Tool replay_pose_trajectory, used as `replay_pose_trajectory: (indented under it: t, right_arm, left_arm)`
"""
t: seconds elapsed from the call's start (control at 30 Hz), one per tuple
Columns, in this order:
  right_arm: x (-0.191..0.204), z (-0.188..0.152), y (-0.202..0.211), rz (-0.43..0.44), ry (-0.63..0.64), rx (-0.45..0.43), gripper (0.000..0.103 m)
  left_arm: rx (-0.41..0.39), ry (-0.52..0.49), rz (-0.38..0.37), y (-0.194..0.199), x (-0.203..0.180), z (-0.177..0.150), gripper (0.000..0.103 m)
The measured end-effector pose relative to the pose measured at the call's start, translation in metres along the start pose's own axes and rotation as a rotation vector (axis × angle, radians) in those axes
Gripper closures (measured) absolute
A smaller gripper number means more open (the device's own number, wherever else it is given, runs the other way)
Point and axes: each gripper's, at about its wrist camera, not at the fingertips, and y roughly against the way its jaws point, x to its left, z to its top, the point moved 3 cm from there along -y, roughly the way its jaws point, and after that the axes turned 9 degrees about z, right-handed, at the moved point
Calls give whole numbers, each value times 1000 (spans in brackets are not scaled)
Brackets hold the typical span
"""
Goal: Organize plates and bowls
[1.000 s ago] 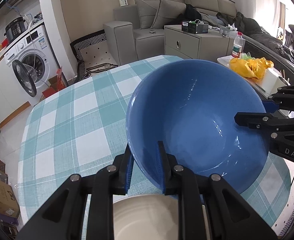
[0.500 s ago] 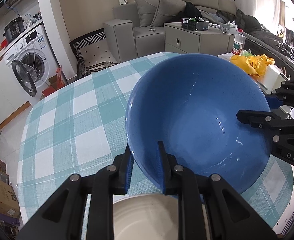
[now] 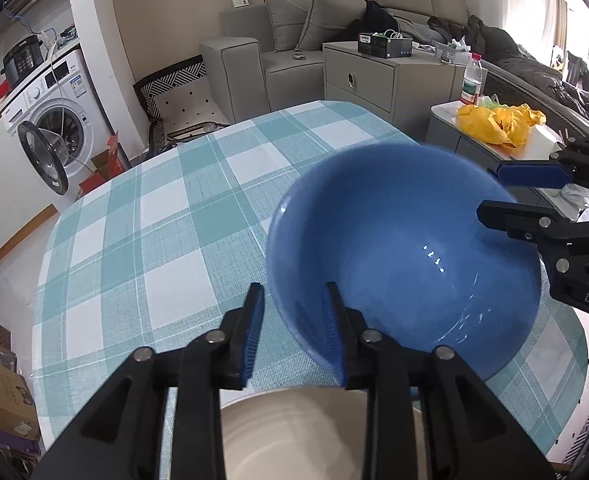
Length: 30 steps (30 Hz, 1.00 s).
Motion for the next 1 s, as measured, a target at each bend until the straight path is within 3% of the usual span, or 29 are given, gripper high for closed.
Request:
replay_pose_trajectory:
  t: [0.17,0.23,0.3,0.5,0.6,0.63,0.67,0.77,0.83,1.0]
  right_arm:
    - [-5,1,6,22,-14,-23,51]
    - [-8,0,10,35,-27,-31,33]
    - [-10,0,14,52,-42,-48,25]
    - [-20,-3,22,103,-110,-69,17]
    - [-25,-5,23,130,-152,-77,10]
    - [-27,-6,23,140,-167,-82,7]
    - [-28,-6,23,148,-176,-82,6]
    - [-33,-8,22,173,-208,-88,2]
    - [-37,-9,22,192,-231,-95,1]
    - [-44,-11,15,234,-282,-93,1]
  left_arm:
    - [4,14,-8,2,3,0,58]
    - [8,34,-15,3,7,-1,55]
    - [18,59,-30,4,12,-1,55]
    - [14,110,-67,11,21,1,48]
    - [2,134,-84,16,25,2,26]
    - [-4,150,-87,17,27,2,12]
    - [-12,169,-90,19,29,2,7]
    - [-10,205,-129,19,34,4,6]
    - [-4,223,-146,17,36,3,0]
    - [4,233,-148,13,37,3,0]
